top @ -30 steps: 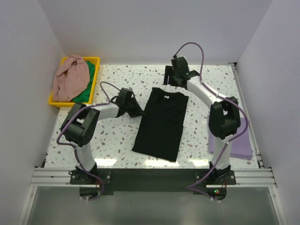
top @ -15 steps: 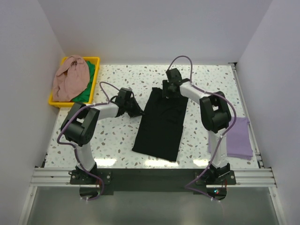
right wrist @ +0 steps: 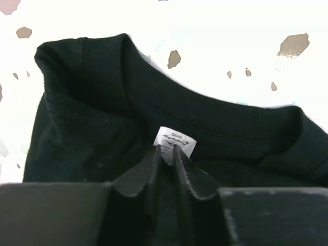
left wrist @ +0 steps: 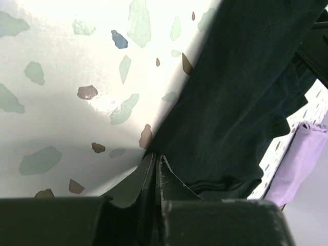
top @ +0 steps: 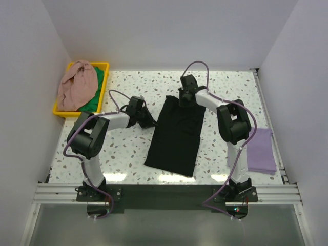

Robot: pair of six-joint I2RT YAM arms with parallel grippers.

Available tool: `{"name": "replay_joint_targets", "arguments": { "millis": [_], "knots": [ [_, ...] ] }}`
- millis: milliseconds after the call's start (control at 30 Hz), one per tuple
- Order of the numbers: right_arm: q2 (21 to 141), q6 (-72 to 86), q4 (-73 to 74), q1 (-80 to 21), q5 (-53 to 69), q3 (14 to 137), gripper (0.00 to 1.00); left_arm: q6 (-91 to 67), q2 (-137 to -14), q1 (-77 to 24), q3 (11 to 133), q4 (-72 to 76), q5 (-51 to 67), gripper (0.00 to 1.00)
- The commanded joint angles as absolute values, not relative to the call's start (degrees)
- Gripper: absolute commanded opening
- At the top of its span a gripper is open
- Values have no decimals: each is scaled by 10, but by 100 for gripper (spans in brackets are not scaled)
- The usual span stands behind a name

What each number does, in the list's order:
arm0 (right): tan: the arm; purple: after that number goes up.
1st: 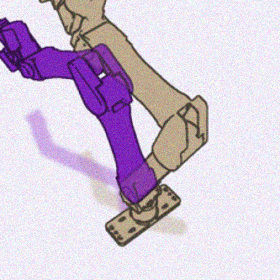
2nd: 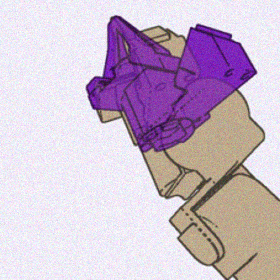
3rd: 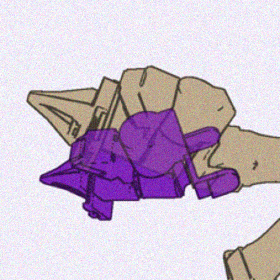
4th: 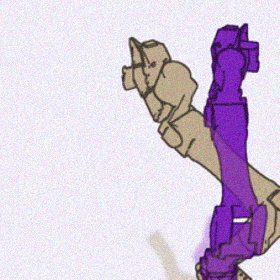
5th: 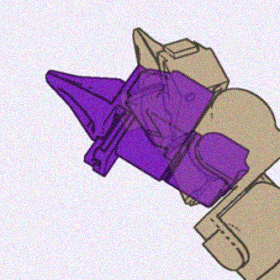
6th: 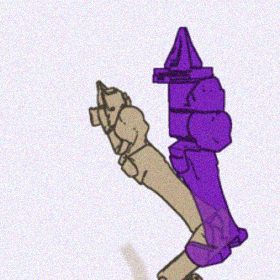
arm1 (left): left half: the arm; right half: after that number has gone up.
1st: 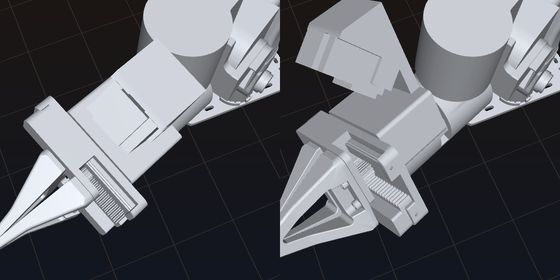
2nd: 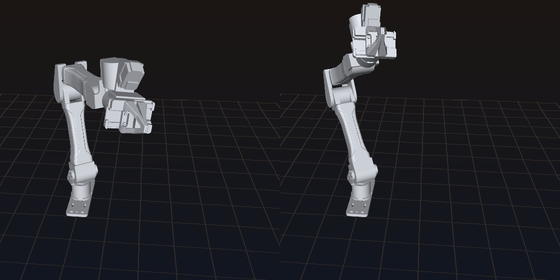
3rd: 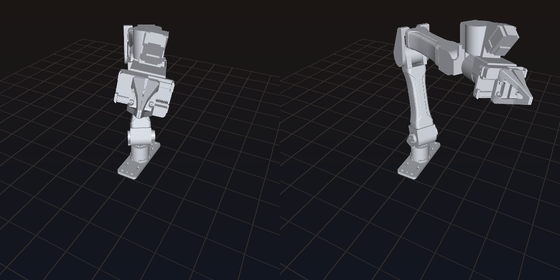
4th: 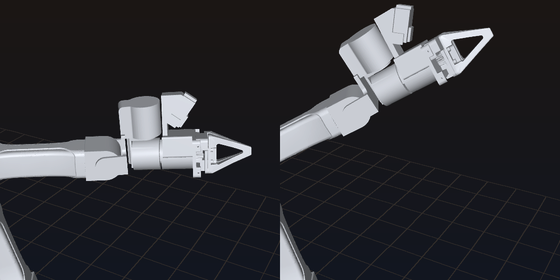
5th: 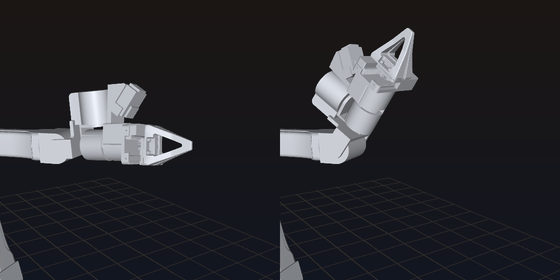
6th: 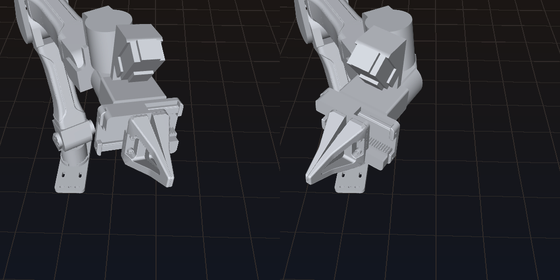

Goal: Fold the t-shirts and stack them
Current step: Fold the tshirt

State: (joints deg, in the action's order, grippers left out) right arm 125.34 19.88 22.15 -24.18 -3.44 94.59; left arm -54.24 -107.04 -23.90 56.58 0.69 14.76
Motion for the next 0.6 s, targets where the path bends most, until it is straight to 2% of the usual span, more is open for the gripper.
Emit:
{"name": "replay_joint_targets", "arguments": {
  "millis": [0, 133, 567],
  "knots": [
    [1229, 203, 203, -248, -31, 943, 18, -528, -1072, -233, 579, 14, 149, 8],
    [1209, 206, 202, -248, -36, 932, 10, -528, -1074, -232, 579, 13, 149, 8],
    [1163, 217, 196, -248, -43, 883, 2, -529, -1075, -229, 573, 14, 146, 8]
  ]
}}
